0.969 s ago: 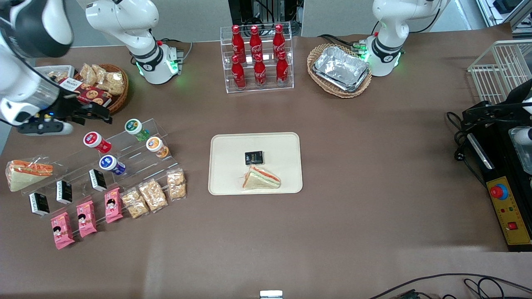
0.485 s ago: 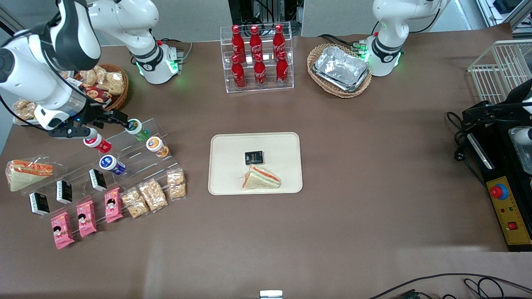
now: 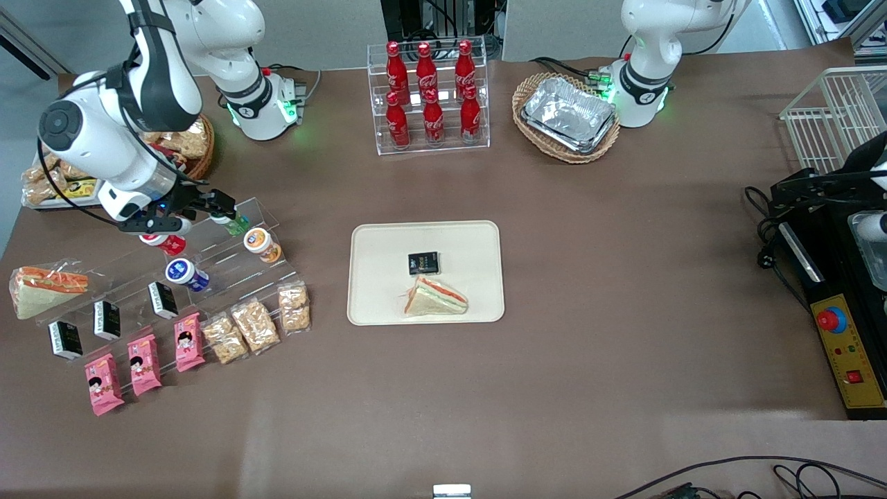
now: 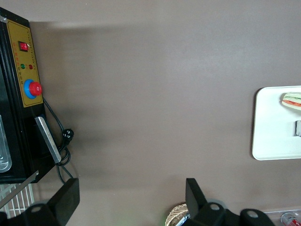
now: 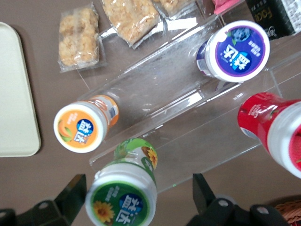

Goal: Place green gum on tray
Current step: 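Lower the right gripper onto the green-labelled bottle and close on it, then lift the green bottle off the rack with the right gripper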

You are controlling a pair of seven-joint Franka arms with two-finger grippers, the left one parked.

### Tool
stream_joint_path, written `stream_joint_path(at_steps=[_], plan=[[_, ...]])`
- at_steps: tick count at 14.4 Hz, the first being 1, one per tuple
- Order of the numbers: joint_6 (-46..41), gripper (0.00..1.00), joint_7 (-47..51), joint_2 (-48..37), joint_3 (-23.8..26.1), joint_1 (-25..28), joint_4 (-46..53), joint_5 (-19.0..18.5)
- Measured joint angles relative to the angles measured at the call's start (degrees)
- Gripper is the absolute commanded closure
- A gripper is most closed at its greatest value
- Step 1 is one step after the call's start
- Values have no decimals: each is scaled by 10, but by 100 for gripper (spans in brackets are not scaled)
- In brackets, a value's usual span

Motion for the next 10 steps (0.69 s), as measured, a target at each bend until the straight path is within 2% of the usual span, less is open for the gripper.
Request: stream_joint_path(at_steps=[3, 5, 6, 7, 10], plan=[[15, 4, 2, 0, 0, 7, -14, 0], [20, 17, 13, 0, 0, 15, -20, 0], [21, 36, 16, 0, 1, 18, -22, 0], [21, 49, 17, 0, 1, 21, -23, 0], [22, 58, 19, 0, 1, 23, -23, 0]])
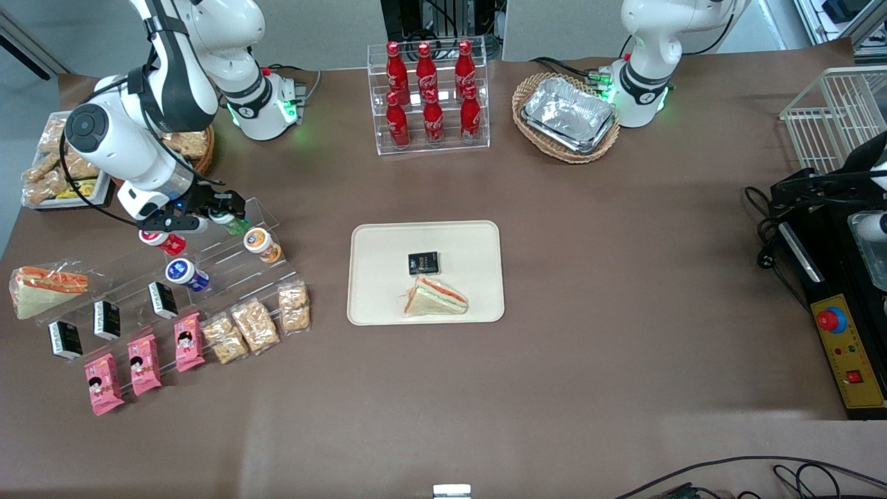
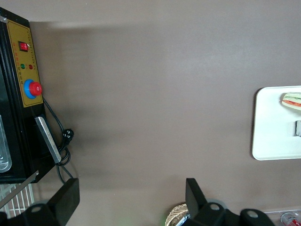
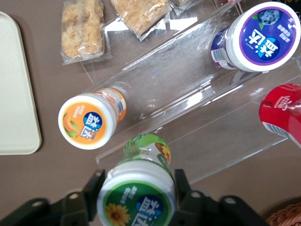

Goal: Place green gum on tray
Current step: 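Lift the green bottle off the rack with the right gripper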

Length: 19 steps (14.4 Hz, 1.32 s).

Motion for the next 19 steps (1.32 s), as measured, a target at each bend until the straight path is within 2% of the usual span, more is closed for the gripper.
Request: stream_joint_path(at_steps=[5, 7, 11, 15, 19], plan=[[-2, 59, -15, -1, -1, 0, 10, 0], [-28, 59, -29, 0, -5, -1, 39, 0], [-171, 58, -52, 14, -26, -2, 167, 0], [-315, 58, -60, 73, -35, -3, 333, -1], [-402, 57, -60, 129, -35, -3, 452, -2]])
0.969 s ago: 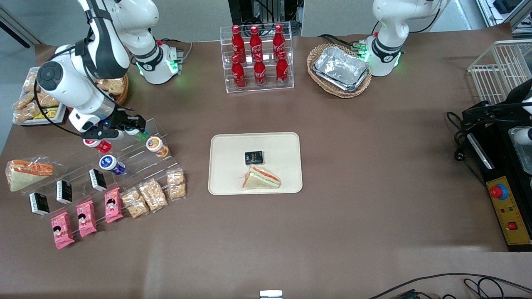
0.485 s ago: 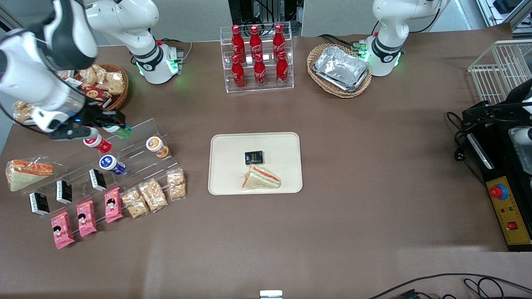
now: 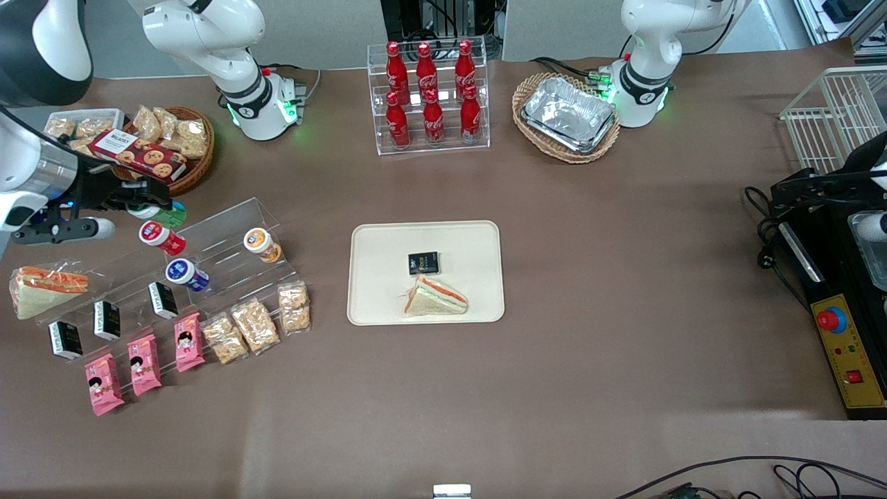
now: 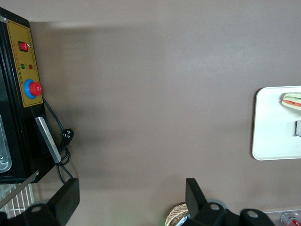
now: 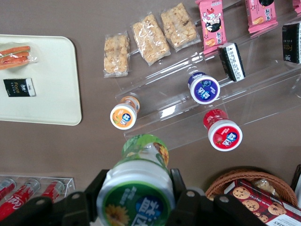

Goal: Place green gum on tray
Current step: 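Lift the green bottle off the rack with the right gripper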

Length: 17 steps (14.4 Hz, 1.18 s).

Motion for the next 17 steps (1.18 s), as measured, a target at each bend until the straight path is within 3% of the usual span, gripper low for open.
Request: stream_joint_path(at_steps=[4, 8, 11, 17], plan=[[-8, 57, 30, 25, 13, 8, 11, 3], [27, 57, 119, 42, 72, 16, -9, 13], [73, 57, 168, 51, 115, 26, -39, 41], [225, 57, 284, 93, 129, 122, -112, 47]])
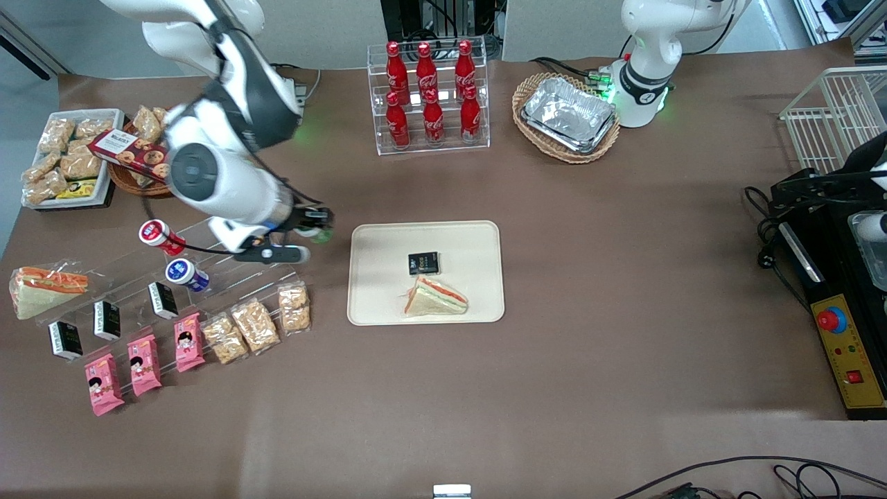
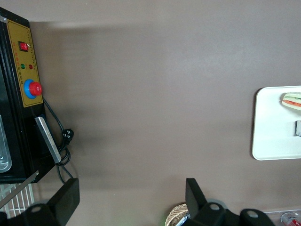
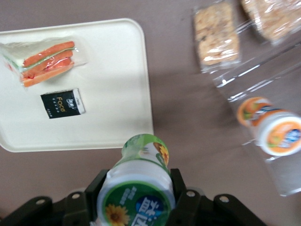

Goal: Place green gum on tray
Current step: 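Lift the green bottle off the rack with the right gripper, then carry the green bottle over the cream tray and set it down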

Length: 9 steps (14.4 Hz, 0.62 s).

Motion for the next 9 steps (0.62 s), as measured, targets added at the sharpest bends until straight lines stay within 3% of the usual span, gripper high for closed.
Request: stream_joint_path(at_steps=[4, 9], plan=[[103, 57, 66, 39, 0, 55, -33, 0], [245, 55, 93, 68, 0, 85, -114, 0]])
